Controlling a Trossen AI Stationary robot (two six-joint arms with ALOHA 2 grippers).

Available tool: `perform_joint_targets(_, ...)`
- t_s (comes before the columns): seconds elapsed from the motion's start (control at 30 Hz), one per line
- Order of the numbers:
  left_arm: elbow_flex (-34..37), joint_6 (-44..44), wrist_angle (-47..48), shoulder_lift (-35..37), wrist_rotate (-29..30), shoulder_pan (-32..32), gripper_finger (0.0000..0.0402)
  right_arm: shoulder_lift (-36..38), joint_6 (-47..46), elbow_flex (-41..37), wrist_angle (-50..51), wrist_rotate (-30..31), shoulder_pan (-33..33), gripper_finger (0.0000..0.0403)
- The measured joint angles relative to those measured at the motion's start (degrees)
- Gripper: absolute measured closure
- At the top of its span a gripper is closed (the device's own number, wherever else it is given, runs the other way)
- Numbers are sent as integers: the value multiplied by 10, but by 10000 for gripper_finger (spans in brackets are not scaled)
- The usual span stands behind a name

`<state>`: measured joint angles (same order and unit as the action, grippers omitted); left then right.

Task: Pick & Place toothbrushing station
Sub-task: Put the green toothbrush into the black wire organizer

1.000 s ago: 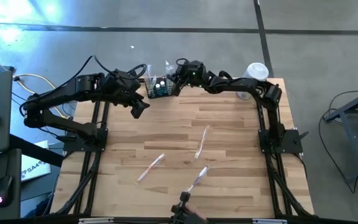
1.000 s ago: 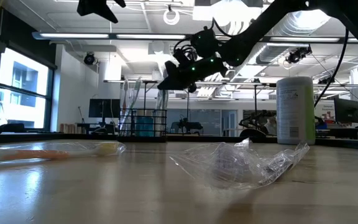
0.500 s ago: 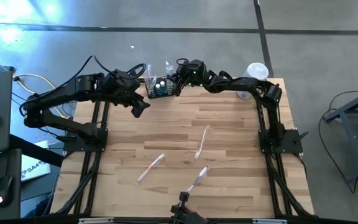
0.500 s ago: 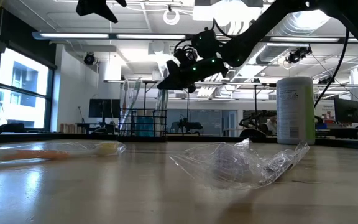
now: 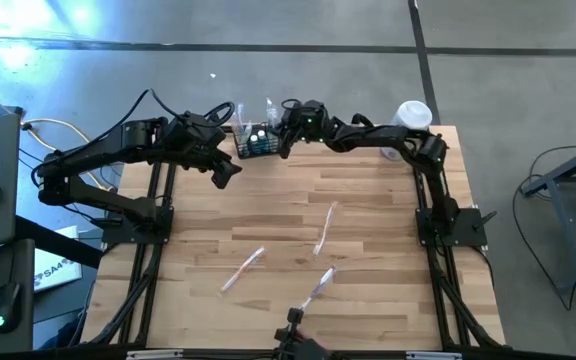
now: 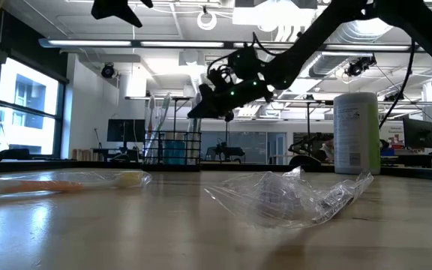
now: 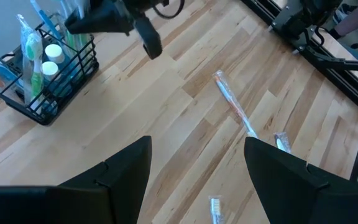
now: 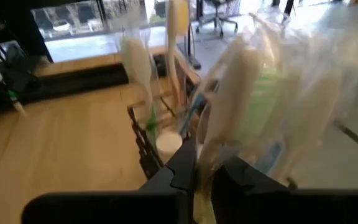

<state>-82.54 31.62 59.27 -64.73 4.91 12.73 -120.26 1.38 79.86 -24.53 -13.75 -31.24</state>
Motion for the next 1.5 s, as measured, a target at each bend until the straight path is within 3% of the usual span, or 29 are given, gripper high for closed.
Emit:
perform_joint_targets(0.37, 0, -1, 0, 0, 0, 0, 147, -2, -21, 0, -10, 2, 1, 310)
perform_joint_targets(0.83, 0, -3, 0, 0, 0, 0, 147, 6, -61, 0, 23, 31, 2, 182)
perform_joint_targets(1.23, 0, -13, 0, 0, 0, 0, 147, 52, -59, 0, 61, 60, 12, 174)
perform_joint_targets(1.43, 0, -14, 0, 0, 0, 0, 147, 65, -68, -2, 128, 65, 26, 174)
perform_joint_targets(1.5, 0, -17, 0, 0, 0, 0, 147, 81, -56, -1, 140, 92, 35, 174)
